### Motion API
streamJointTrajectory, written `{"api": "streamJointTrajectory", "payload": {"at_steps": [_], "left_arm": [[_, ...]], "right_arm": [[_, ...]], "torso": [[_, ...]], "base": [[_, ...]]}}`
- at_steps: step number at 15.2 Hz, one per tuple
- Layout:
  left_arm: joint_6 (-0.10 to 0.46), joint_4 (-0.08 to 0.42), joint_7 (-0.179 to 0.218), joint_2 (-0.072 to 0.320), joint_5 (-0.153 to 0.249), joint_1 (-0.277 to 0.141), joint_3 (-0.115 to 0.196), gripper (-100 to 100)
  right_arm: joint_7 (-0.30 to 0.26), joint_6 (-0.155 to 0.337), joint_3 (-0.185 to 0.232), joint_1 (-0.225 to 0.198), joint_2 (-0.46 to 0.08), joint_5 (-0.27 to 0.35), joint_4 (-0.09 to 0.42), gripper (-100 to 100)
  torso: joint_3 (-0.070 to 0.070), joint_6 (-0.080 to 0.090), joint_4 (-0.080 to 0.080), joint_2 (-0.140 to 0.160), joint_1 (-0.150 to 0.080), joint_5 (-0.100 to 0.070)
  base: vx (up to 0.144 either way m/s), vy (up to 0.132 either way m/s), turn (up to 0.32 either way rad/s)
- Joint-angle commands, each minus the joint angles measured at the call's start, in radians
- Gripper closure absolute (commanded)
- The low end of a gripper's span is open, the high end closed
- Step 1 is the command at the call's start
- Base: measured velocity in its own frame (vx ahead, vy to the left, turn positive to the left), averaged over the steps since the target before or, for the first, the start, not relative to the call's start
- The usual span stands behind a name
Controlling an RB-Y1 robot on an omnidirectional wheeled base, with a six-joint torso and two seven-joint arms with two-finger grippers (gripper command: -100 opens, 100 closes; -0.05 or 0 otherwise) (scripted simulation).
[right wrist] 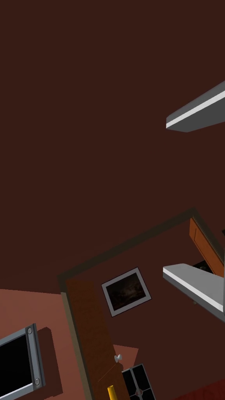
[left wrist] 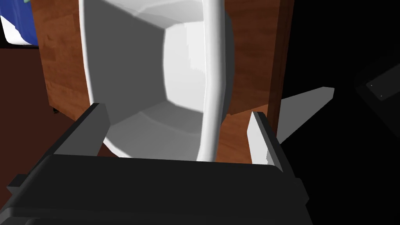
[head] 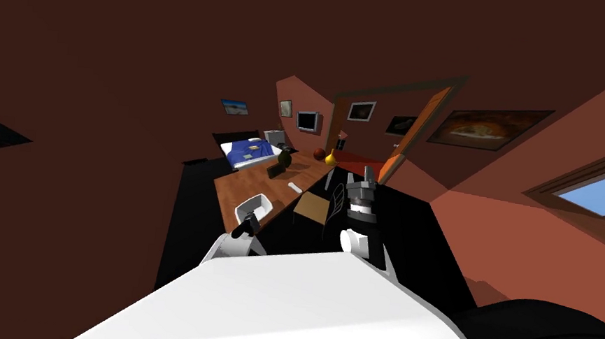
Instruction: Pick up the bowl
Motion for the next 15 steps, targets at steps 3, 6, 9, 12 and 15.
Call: {"api": "streamJointTrajectory", "payload": {"at_steps": [3, 6, 9, 12, 15], "left_arm": [[0.076, 0.017, 0.053, -0.008, -0.012, -0.006, -0.004, -100], [0.123, 0.025, 0.086, -0.014, -0.021, -0.010, -0.007, -100], [0.100, 0.052, 0.076, -0.017, -0.014, -0.020, 0.003, -100], [0.069, 0.091, 0.066, -0.023, -0.009, -0.032, 0.013, -100], [0.059, 0.105, 0.064, -0.025, -0.009, -0.035, 0.016, -100]], "right_arm": [[0.000, 0.000, 0.000, 0.000, 0.000, 0.000, 0.000, 0], [0.000, 0.000, 0.000, 0.000, 0.000, 0.000, 0.000, 0], [0.000, 0.000, 0.000, 0.000, 0.000, 0.000, 0.000, 0], [0.000, 0.000, 0.000, 0.000, 0.000, 0.000, 0.000, 0], [0.000, 0.000, 0.000, 0.000, 0.000, 0.000, 0.000, 0]], "torso": [[0.000, 0.000, 0.000, -0.001, 0.000, 0.000], [0.000, 0.000, 0.000, 0.000, 0.000, 0.000], [0.001, 0.000, 0.000, 0.001, 0.001, 0.000], [0.001, 0.000, 0.000, 0.002, 0.001, 0.000], [0.001, 0.000, 0.000, 0.001, 0.001, 0.000]], "base": [[0.062, -0.020, -0.053], [0.050, -0.010, -0.043], [0.030, -0.004, -0.004], [0.028, 0.000, 0.040], [0.030, 0.000, 0.025]]}}
